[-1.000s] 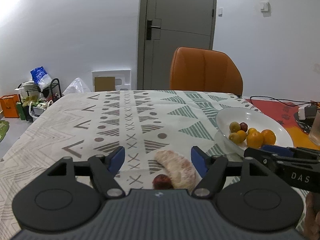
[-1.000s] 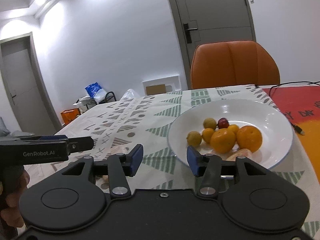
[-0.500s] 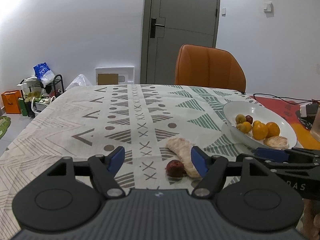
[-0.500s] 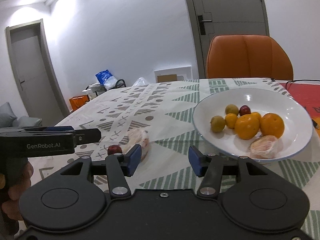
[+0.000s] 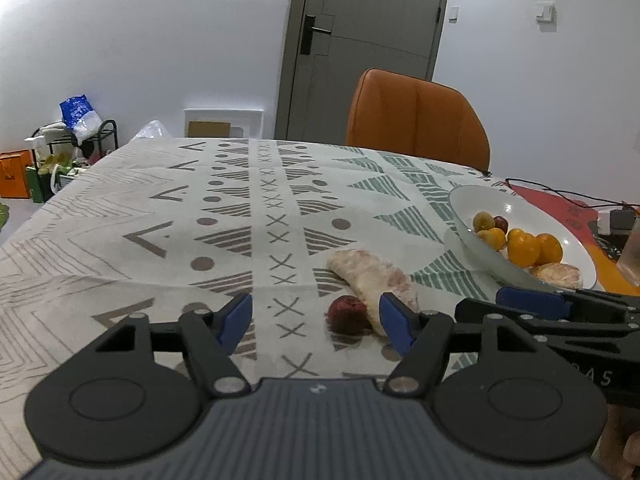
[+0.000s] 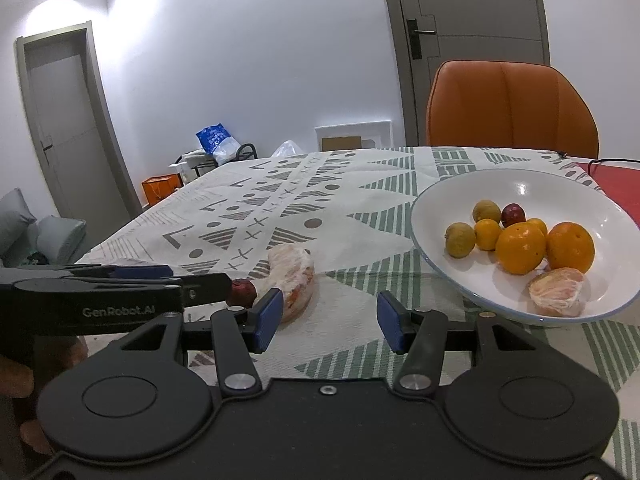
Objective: Organize fruits
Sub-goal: 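Grasp the red plum with the left tool while the right tool grasps the peeled tangerine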
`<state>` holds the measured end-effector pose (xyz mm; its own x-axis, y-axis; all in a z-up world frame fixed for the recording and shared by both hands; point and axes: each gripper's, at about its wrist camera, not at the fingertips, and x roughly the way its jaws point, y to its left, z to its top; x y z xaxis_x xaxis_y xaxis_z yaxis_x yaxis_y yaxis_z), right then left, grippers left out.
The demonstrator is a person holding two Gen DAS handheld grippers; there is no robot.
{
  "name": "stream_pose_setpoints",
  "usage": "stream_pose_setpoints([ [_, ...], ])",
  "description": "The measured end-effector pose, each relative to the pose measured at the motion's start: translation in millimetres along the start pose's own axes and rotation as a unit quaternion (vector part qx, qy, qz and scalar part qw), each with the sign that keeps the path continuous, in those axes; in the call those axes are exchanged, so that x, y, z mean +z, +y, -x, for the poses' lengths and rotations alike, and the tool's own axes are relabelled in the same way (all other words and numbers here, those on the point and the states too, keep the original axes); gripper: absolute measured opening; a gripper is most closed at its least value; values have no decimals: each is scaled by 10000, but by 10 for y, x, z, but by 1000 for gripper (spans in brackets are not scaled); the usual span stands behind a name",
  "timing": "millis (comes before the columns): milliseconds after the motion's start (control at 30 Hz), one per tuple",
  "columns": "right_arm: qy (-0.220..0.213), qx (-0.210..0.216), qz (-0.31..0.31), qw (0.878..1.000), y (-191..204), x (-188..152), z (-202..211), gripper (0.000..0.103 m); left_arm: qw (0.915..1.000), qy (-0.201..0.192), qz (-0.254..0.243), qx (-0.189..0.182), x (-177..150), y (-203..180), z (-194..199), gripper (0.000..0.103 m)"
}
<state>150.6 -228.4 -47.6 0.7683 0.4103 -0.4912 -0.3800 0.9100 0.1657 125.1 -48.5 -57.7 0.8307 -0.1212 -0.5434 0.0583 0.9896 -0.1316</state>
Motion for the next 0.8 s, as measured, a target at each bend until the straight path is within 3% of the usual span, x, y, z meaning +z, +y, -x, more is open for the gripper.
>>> stream_pose_setpoints([
  [167, 41, -30, 41, 10000, 2, 14, -18, 53, 9999, 44, 5, -126, -2, -53, -91, 61],
  [367, 66, -35, 73, 9999, 20, 36, -57, 53, 9997, 186, -114, -118, -14, -92, -213, 35],
  [433, 78, -33, 92, 9999, 30, 46, -71, 53, 9997, 176, -162, -111, -20, -91, -224, 22],
  [800, 185, 135, 161, 9996, 175, 101, -270, 53, 9998, 17, -120, 172, 3, 146, -55, 22],
])
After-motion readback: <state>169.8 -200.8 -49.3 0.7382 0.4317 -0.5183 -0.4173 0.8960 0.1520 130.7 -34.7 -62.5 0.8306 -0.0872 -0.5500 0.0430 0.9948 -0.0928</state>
